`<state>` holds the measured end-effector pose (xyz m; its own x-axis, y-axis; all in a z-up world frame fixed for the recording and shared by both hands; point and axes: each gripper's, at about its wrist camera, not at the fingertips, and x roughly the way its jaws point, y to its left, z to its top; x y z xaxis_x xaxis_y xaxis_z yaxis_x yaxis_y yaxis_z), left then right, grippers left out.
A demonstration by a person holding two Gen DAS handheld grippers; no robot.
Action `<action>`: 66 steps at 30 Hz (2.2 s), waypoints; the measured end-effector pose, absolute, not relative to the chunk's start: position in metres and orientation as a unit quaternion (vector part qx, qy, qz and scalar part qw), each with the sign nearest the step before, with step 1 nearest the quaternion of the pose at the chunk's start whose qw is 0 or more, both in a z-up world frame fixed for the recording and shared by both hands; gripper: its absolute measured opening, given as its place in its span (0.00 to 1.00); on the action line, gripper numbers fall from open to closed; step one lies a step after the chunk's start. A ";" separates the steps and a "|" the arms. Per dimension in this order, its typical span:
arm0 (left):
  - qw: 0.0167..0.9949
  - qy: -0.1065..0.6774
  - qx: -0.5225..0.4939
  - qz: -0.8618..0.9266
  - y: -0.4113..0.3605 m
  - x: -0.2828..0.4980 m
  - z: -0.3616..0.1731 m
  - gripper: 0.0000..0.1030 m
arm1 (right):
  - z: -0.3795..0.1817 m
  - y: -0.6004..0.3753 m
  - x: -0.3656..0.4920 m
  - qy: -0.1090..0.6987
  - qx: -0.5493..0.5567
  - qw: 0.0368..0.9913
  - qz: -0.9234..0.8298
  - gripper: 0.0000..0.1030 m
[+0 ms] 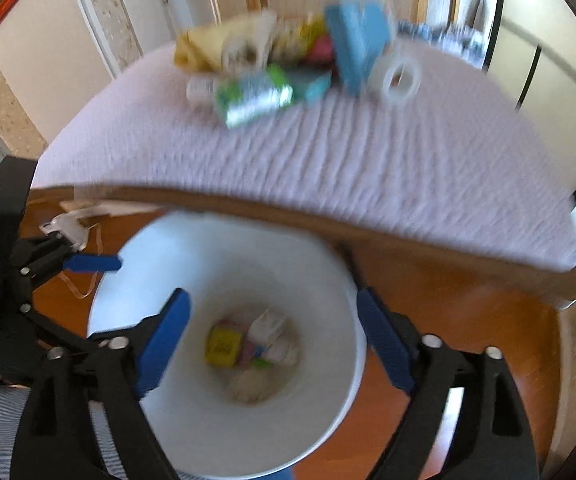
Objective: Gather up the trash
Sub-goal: 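Grasp the yellow paper bag with the left gripper while the right grasps the blue box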
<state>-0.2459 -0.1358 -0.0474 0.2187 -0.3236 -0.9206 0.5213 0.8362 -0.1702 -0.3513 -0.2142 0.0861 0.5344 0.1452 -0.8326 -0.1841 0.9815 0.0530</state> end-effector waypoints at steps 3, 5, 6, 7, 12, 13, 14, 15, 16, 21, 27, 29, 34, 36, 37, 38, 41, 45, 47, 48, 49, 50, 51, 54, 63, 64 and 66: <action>0.775 0.548 0.036 -0.312 -0.127 -0.244 -0.020 0.92 | 0.113 -0.221 -0.349 0.428 -0.043 0.900 0.077 0.94; 0.798 0.518 0.035 -0.308 -0.125 -0.242 0.001 0.94 | 0.130 -0.228 -0.343 0.402 -0.046 0.912 0.069 0.96; 0.805 0.508 0.036 -0.304 -0.125 -0.240 0.008 0.94 | 0.134 -0.227 -0.341 0.396 -0.047 0.915 0.067 0.96; 0.814 0.496 0.038 -0.300 -0.125 -0.238 0.016 0.94 | 0.140 -0.231 -0.335 0.387 -0.050 0.919 0.062 0.96; 0.854 0.447 0.056 -0.261 -0.124 -0.222 0.039 0.94 | 0.154 -0.239 -0.304 0.365 -0.041 0.928 0.057 0.96; 0.858 0.443 0.056 -0.255 -0.122 -0.215 0.042 0.94 | 0.157 -0.241 -0.298 0.361 -0.043 0.930 0.057 0.96; 0.861 0.441 0.051 -0.249 -0.122 -0.209 0.047 0.94 | 0.159 -0.242 -0.294 0.357 -0.046 0.931 0.056 0.96; 0.863 0.440 0.046 -0.244 -0.123 -0.206 0.052 0.94 | 0.158 -0.241 -0.289 0.355 -0.049 0.932 0.056 0.96; 0.865 0.439 0.037 -0.241 -0.119 -0.199 0.056 0.94 | 0.159 -0.240 -0.283 0.354 -0.053 0.932 0.056 0.96; 0.868 0.446 0.025 -0.218 -0.112 -0.160 0.068 0.94 | 0.154 -0.234 -0.258 0.355 -0.053 0.931 0.069 0.96; 0.861 0.462 -0.011 -0.214 -0.103 -0.112 0.069 0.94 | 0.146 -0.237 -0.229 0.356 -0.058 0.930 0.073 0.96; 0.858 0.467 -0.011 -0.212 -0.104 -0.099 0.067 0.94 | 0.143 -0.238 -0.219 0.357 -0.062 0.929 0.074 0.96; 0.844 0.482 -0.032 -0.232 -0.107 -0.072 0.062 0.94 | 0.133 -0.245 -0.193 0.361 -0.073 0.926 0.084 0.96; 0.835 0.492 -0.061 -0.237 -0.104 -0.060 0.056 0.94 | 0.130 -0.248 -0.184 0.364 -0.072 0.924 0.091 0.96; 0.833 0.496 -0.069 -0.237 -0.103 -0.056 0.054 0.94 | 0.128 -0.249 -0.179 0.366 -0.072 0.923 0.096 0.96; 0.829 0.500 -0.080 -0.236 -0.102 -0.051 0.051 0.94 | 0.126 -0.249 -0.175 0.369 -0.070 0.921 0.101 0.96; 0.823 0.509 -0.097 -0.233 -0.100 -0.041 0.042 0.94 | 0.121 -0.250 -0.164 0.372 -0.069 0.919 0.111 0.96; 0.813 0.517 -0.110 -0.244 -0.103 -0.031 0.031 0.94 | 0.118 -0.252 -0.154 0.372 -0.054 0.918 0.128 0.96; 0.810 0.515 -0.123 -0.252 -0.102 -0.028 0.028 0.94 | 0.116 -0.253 -0.149 0.373 -0.043 0.917 0.135 0.96; 0.809 0.514 -0.127 -0.254 -0.102 -0.027 0.027 0.94 | 0.115 -0.255 -0.147 0.374 -0.035 0.916 0.140 0.96; 0.808 0.513 -0.132 -0.258 -0.102 -0.025 0.027 0.94 | 0.114 -0.256 -0.145 0.375 -0.031 0.916 0.143 0.96; 0.808 0.511 -0.137 -0.261 -0.102 -0.024 0.026 0.94 | 0.113 -0.257 -0.145 0.375 -0.027 0.915 0.147 0.96; 0.808 0.508 -0.142 -0.263 -0.102 -0.024 0.026 0.93 | 0.112 -0.258 -0.144 0.376 -0.023 0.914 0.151 0.96; 0.806 0.511 -0.145 -0.262 -0.102 -0.022 0.024 0.82 | 0.110 -0.260 -0.142 0.377 -0.011 0.912 0.165 0.94; 0.802 0.508 -0.154 -0.274 -0.093 -0.027 0.022 0.71 | 0.110 -0.262 -0.137 0.378 0.006 0.908 0.183 0.80; 0.802 0.509 -0.152 -0.274 -0.093 -0.027 0.022 0.71 | 0.111 -0.260 -0.137 0.374 -0.004 0.909 0.185 0.81; 0.801 0.510 -0.150 -0.275 -0.090 -0.027 0.022 0.71 | 0.114 -0.258 -0.136 0.372 -0.024 0.909 0.186 0.93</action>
